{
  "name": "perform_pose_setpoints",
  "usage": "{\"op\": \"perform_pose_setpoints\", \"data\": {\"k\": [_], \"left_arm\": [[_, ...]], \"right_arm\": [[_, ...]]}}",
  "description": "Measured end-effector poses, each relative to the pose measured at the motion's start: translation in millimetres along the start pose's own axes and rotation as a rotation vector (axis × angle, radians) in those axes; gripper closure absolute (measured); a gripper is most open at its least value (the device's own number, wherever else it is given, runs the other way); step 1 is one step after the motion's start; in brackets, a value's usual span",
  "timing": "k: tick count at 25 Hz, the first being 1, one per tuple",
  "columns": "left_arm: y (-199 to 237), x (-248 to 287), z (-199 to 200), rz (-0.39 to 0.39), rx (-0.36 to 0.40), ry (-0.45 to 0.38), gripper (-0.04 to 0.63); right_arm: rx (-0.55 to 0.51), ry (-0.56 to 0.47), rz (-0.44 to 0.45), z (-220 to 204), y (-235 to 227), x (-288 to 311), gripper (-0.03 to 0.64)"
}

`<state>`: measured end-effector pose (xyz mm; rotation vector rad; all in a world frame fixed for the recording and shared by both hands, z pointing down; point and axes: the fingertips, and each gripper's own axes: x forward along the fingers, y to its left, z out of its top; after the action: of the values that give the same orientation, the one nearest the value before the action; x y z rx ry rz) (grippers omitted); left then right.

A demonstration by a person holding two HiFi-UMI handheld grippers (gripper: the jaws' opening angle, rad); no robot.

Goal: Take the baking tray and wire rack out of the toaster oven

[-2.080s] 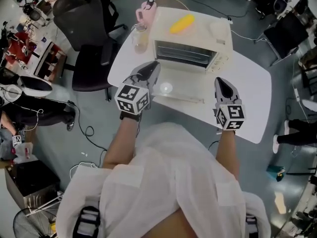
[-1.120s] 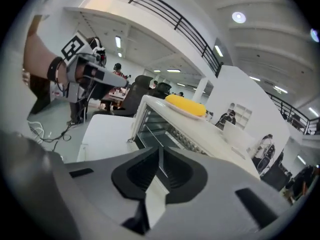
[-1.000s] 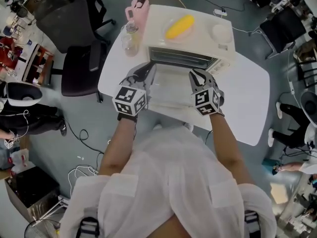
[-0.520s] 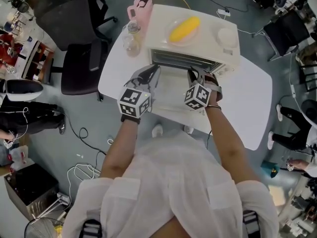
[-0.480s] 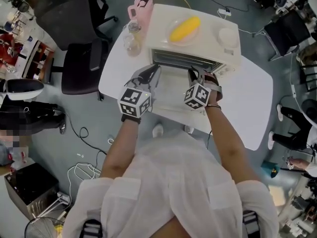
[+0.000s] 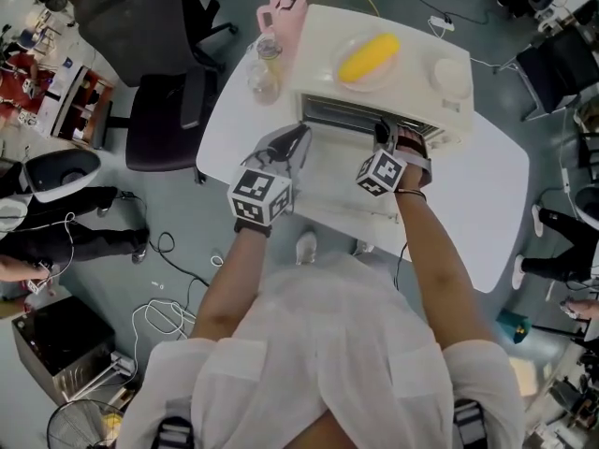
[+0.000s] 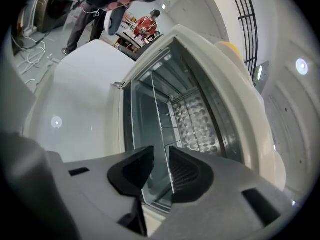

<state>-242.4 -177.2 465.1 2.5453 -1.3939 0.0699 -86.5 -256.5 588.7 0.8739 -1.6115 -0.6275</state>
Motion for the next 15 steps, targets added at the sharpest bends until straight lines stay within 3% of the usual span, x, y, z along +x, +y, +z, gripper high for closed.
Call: {"op": "perform_pose_setpoints", "data": {"k": [11,15], "left_arm": [[7.7,-7.3,-6.7,0.019,-0.011,0.017,0.571],[7.4,-7.2,-8.8,0.008,-0.024,0.018,0.571]], "right_arm": [[-0.035,0.083,0.018,-8.1,-0.3,26.3,0.519],[-0.035,0.101,0.027,-11.4,-1.5,29.0,0.546]]}}
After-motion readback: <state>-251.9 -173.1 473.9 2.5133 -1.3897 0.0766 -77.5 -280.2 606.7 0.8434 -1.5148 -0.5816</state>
